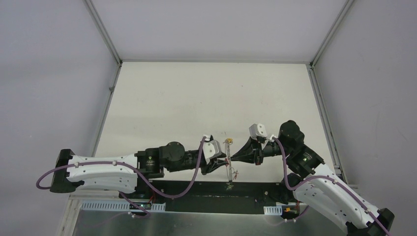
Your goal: Put the keys on the keyring
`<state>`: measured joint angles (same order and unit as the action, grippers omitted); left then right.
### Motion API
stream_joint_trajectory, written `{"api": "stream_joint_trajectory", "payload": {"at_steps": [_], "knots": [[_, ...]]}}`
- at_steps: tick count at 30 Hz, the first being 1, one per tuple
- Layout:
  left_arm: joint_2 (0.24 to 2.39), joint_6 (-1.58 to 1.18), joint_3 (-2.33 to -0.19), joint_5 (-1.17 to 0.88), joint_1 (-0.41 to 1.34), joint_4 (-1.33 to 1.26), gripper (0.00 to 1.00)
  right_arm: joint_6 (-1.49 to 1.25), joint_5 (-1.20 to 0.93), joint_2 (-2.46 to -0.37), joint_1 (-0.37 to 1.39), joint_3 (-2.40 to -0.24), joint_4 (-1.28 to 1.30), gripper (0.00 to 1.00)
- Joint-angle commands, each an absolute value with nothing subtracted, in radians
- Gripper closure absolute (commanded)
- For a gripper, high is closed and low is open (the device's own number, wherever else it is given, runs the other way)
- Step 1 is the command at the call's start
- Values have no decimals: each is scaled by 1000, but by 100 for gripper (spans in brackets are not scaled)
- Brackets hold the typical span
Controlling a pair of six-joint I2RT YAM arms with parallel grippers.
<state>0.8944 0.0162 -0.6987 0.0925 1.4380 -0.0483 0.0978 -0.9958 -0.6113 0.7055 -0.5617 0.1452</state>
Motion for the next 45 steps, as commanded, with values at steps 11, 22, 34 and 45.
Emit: {"api": "stream_joint_trajectory", "payload": {"at_steps": [11, 22, 34, 45], "knots": [[931, -121, -755, -138, 1317, -115, 75, 94, -1026, -601, 706, -574, 70, 100], [961, -118, -776, -166, 1312, -113, 86, 94, -1021, -603, 706, -572, 70, 100], [925, -93, -831, -115, 1308, 21, 100, 98, -991, -604, 706, -575, 79, 79], [1034, -6, -1151, -122, 1310, 595, 100, 103, -932, -582, 708, -620, 104, 45]]}}
